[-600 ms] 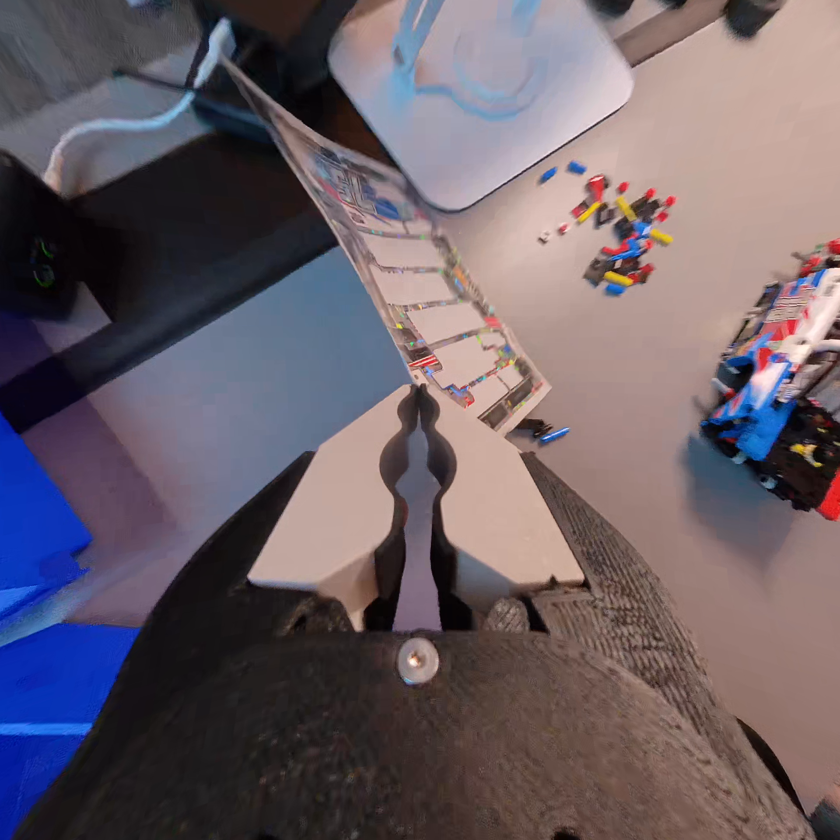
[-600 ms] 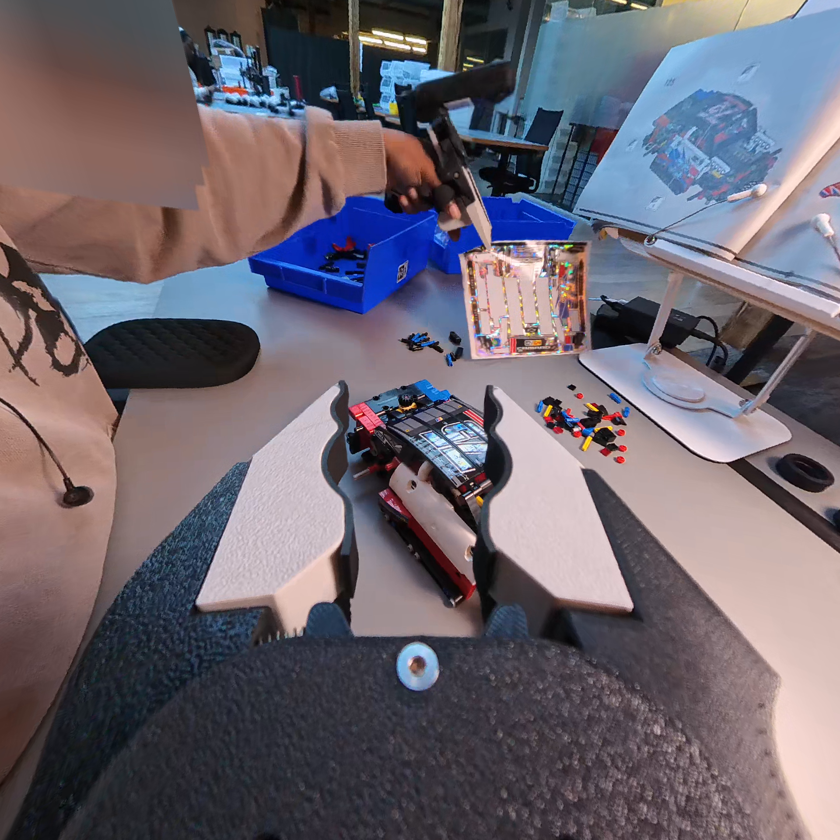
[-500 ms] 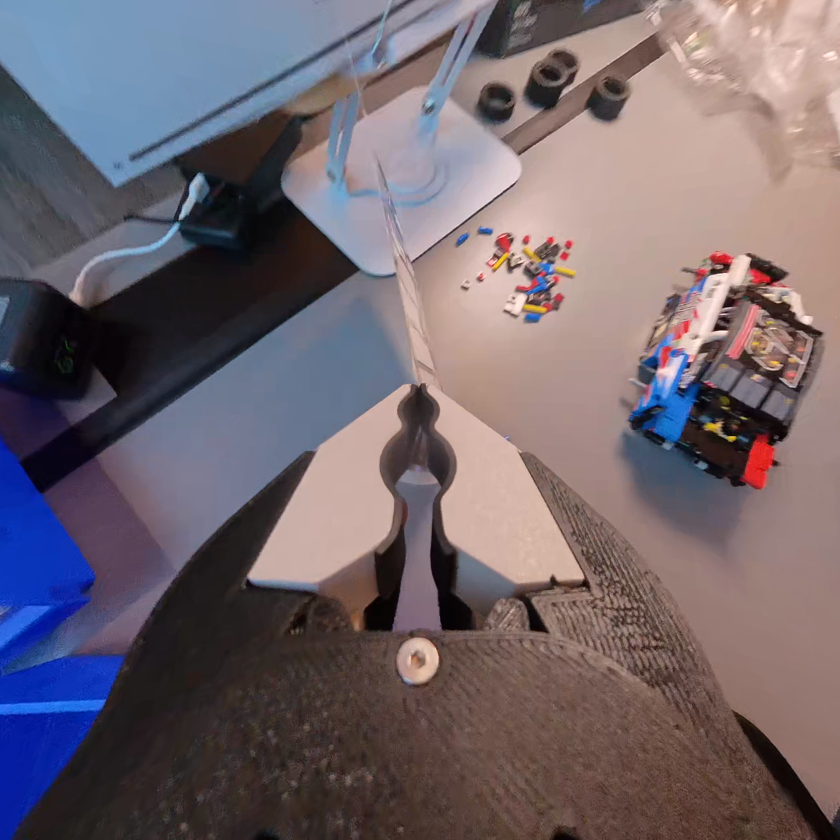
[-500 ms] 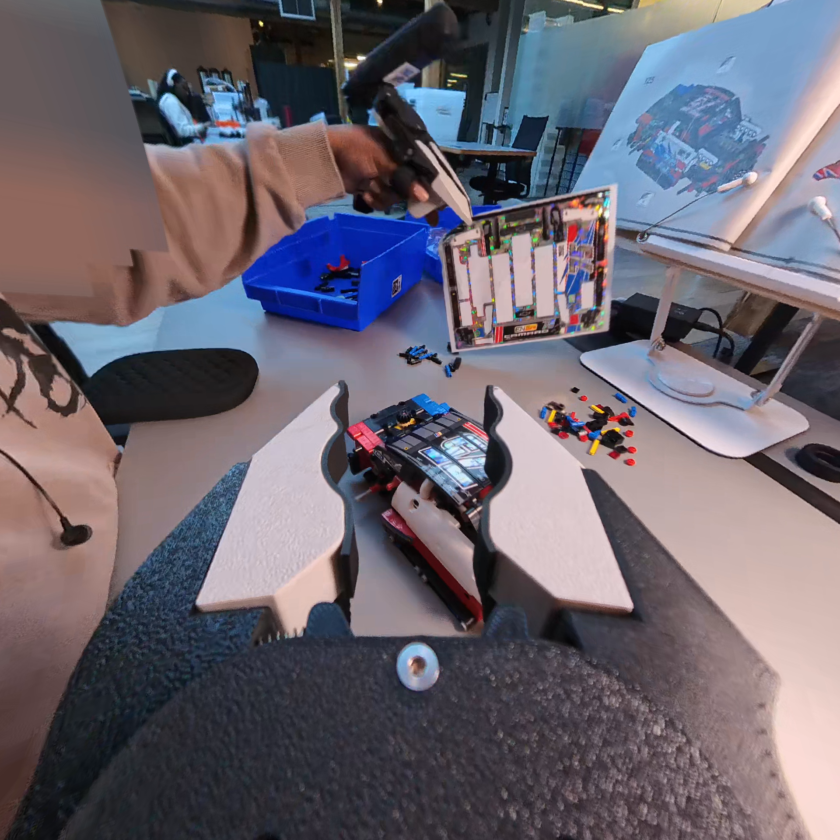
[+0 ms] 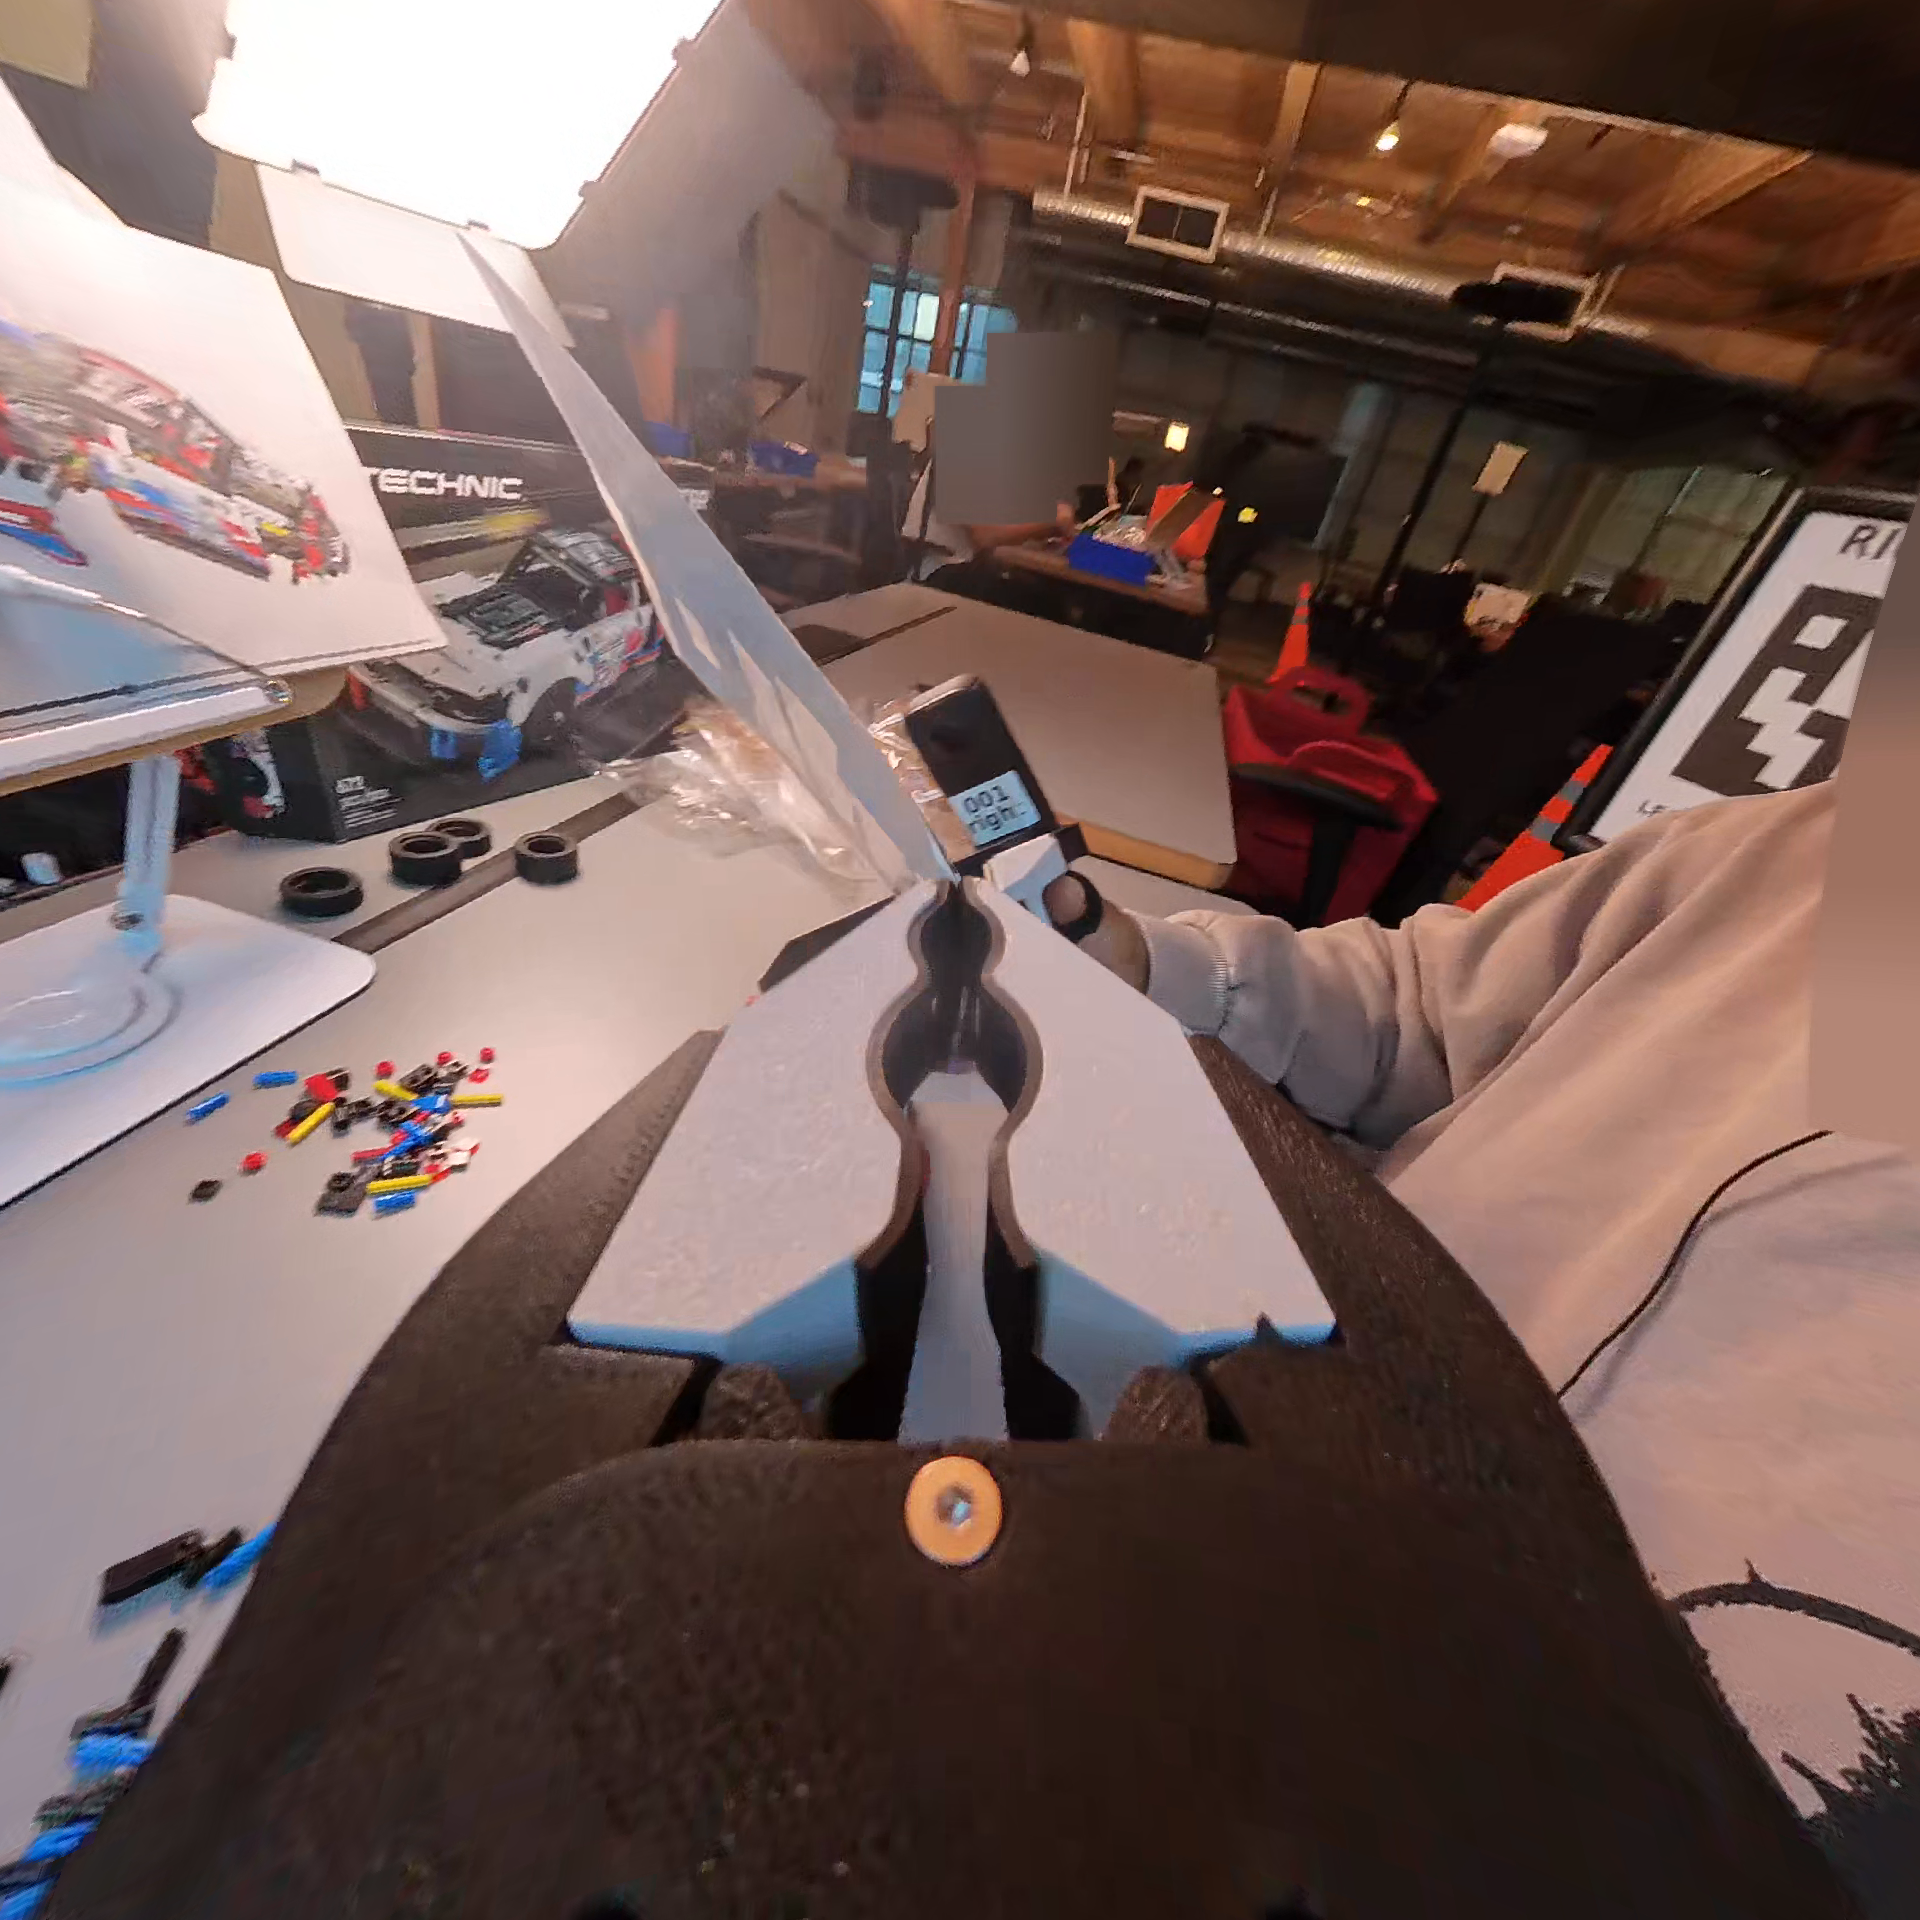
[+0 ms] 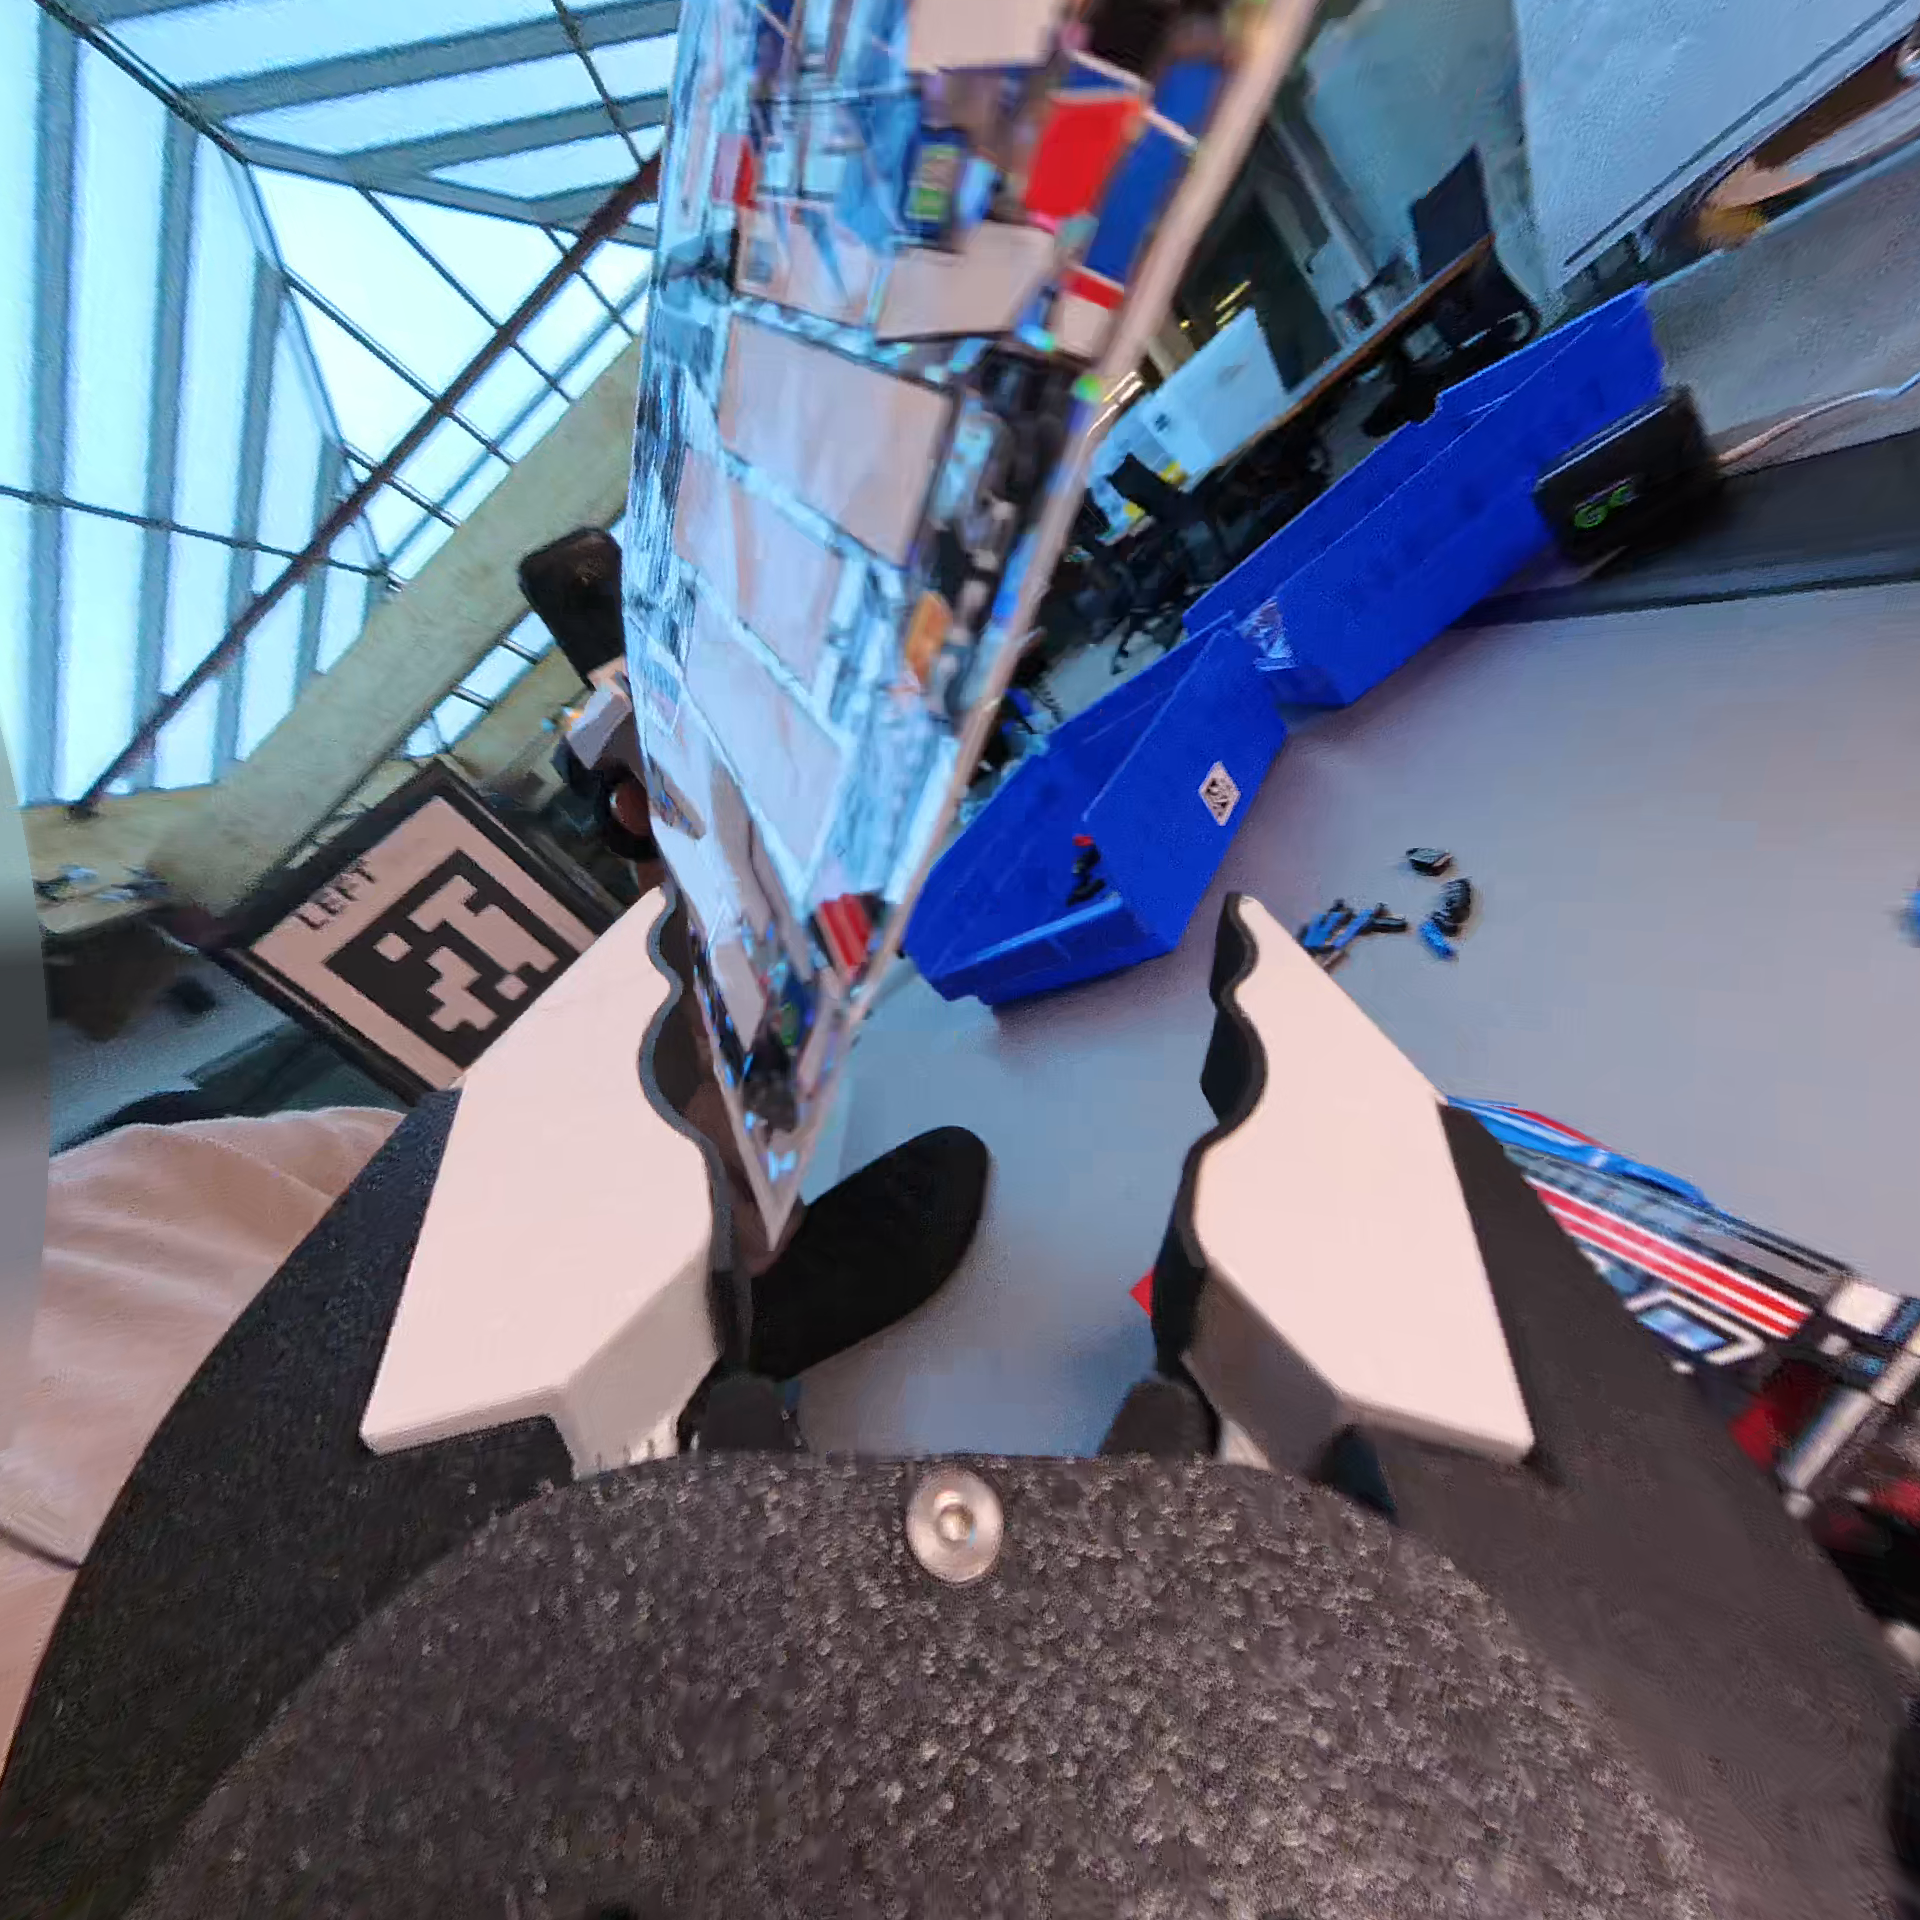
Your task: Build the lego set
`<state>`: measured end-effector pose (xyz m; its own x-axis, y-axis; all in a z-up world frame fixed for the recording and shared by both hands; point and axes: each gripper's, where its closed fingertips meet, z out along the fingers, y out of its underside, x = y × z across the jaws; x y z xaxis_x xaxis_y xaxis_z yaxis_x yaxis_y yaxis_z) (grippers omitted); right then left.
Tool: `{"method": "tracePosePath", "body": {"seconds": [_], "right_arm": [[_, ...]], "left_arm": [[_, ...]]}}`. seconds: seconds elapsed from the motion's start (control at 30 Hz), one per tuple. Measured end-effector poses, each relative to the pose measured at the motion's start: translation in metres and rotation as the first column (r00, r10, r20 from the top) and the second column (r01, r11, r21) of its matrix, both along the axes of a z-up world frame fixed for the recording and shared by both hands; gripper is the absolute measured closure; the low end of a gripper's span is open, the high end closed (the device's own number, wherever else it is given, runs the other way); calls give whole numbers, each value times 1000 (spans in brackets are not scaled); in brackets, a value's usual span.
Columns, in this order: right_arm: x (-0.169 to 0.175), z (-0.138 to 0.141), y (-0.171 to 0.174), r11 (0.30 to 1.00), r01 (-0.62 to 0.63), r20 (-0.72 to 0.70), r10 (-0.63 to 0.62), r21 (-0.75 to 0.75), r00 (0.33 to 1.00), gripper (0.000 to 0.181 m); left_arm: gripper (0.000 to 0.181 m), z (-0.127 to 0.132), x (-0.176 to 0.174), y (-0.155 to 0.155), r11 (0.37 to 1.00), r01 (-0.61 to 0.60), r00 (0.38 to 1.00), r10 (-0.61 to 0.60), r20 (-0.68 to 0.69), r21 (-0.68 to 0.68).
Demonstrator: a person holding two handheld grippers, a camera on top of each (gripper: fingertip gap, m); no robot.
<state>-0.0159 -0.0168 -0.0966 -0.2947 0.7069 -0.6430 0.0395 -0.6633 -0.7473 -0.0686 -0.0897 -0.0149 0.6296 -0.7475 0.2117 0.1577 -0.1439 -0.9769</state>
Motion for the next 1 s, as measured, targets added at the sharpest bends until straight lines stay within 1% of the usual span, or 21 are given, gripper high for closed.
{"method": "tracePosePath", "body": {"seconds": [0.03, 0.07, 0.1, 0.13, 0.17, 0.2, 0.23, 0.27, 0.3, 0.33, 0.4, 0.47, 0.53, 0.57, 0.63, 0.7, 0.8, 0.9, 1.0], "right_arm": [[2, 5, -6, 999, -39, -34, 38, -26, 999, 99], [9, 14, -16, 994, -107, -102, 102, -37, 989, 130], [19, 26, -21, 988, -151, -174, 145, -22, 974, 181], [26, 35, -20, 991, -130, -216, 131, 19, 968, 181], [30, 36, -22, 988, -115, -189, 133, 104, 973, 181], [32, 32, -23, 977, -110, -129, 135, 183, 982, 181], [37, 30, -28, 965, -147, -89, 169, 218, 981, 181], [42, 32, -34, 957, -205, -72, 223, 204, 972, 181], [45, 35, -34, 960, -209, -70, 225, 184, 972, 181], [47, 35, -33, 962, -212, -67, 226, 172, 972, 181], [53, 36, -40, 952, -275, -76, 287, 138, 955, 181], [53, 28, -38, 956, -278, -44, 283, 92, 958, 181], [53, 15, -35, 959, -281, -11, 282, 48, 959, 181], [53, 7, -33, 961, -275, 7, 275, 33, 961, 181], [53, -7, -28, 970, -242, 37, 241, 23, 970, 181], [54, -17, -22, 975, -219, 52, 218, 22, 975, 181], [55, -27, -16, 980, -186, 63, 182, 74, 981, 181], [57, -23, -16, 974, -171, 35, 168, 147, 985, 181], [57, -20, -14, 965, -113, 5, 115, 238, 993, 181]], "left_arm": [[181, 0, 3, -4, 1000, 14, 1000, -14, 19, 5], [181, -2, 3, -6, 1000, 11, 1000, -11, 24, 12], [181, -6, 3, -6, 1000, -1, 1000, 0, 12, 18], [181, -11, 2, -6, 1000, -11, 1000, 11, -5, 17], [181, -15, 2, -7, 1000, -11, 1000, 11, -7, 14], [168, -16, 1, -8, 1000, -8, 1000, 7, 12, 15], [149, -17, 1, -10, 1000, 2, 1000, -3, 31, 9], [134, -19, 2, -10, 1000, 16, 999, -16, 40, -4], [124, -22, 4, -9, 999, 29, 999, -28, 44, -17], [118, -25, 7, -7, 999, 44, 998, -42, 47, -28], [110, -34, 12, 1, 996, 61, 996, -58, 63, -57], [114, -39, 18, 6, 991, 109, 988, -100, 117, -76], [139, -38, 25, 5, 981, 185, 966, -170, 192, -63], [154, -41, 26, 7, 979, 193, 961, -176, 211, -65], [181, -56, 23, 19, 985, 147, 970, -126, 209, -87], [181, -71, 23, 23, 984, 141, 970, -117, 211, -106], [181, -89, 25, 22, 978, 161, 964, -126, 233, -134], [181, -102, 26, 23, 976, 173, 964, -140, 225, -135], [181, -109, 28, 23, 972, 194, 962, -162, 221, -131]]}}
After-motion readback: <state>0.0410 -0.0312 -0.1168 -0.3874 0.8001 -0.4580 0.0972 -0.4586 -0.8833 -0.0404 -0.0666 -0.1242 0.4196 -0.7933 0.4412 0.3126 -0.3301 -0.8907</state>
